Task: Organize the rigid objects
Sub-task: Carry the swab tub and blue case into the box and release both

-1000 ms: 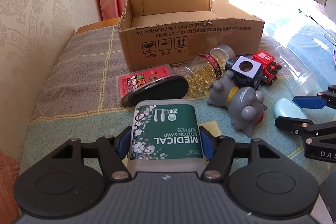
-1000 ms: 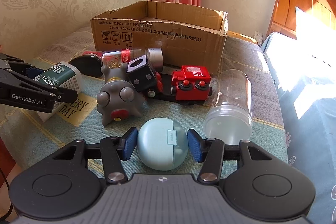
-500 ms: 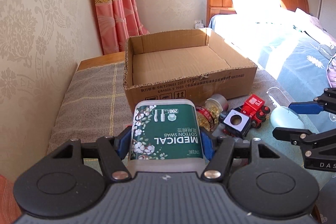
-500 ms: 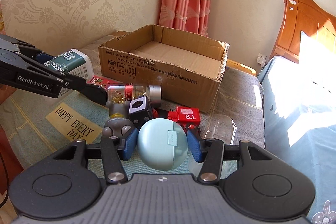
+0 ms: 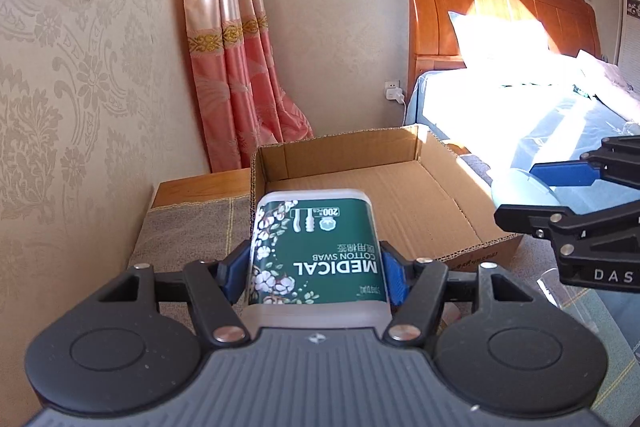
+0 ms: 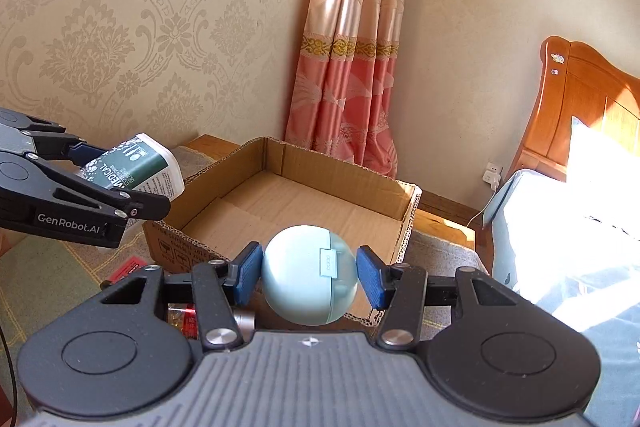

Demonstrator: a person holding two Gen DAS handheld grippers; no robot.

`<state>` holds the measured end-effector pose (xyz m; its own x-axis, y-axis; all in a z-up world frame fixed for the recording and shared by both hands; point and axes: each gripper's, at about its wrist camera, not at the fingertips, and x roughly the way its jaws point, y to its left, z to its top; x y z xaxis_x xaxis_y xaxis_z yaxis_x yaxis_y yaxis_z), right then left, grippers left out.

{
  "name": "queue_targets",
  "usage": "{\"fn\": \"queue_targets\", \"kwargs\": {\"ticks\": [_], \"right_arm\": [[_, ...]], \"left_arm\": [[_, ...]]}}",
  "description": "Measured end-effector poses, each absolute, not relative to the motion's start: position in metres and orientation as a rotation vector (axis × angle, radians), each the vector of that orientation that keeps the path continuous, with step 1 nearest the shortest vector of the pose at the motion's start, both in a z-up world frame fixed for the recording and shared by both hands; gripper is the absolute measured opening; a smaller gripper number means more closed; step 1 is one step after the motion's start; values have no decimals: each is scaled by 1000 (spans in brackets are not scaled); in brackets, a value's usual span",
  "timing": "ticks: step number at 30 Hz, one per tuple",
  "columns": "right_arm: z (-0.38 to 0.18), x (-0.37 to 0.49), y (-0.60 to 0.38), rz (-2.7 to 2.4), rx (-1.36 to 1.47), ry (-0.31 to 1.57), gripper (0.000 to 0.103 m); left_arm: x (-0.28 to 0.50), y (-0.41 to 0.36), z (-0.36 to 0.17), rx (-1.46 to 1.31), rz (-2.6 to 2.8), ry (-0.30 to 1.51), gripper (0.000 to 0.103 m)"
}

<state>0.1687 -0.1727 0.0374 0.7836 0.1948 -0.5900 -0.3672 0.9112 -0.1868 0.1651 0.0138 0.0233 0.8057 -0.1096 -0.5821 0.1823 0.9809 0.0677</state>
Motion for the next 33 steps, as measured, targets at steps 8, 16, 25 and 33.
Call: {"fn": "queue_targets", "kwargs": {"ticks": [8, 16, 25, 33], "right_arm": [[10, 224, -174, 290, -271, 687, 58], [13, 212, -185, 273, -182, 679, 103], [17, 177, -196, 199, -104, 717, 103], [12, 154, -201, 179, -83, 731, 103]], "left_arm": [[193, 10, 17, 131, -148, 634, 64], [213, 3, 14, 145, -174, 668, 64], [260, -7, 15, 178, -185, 710, 64], [310, -16, 3, 191, -147, 739, 74]]}}
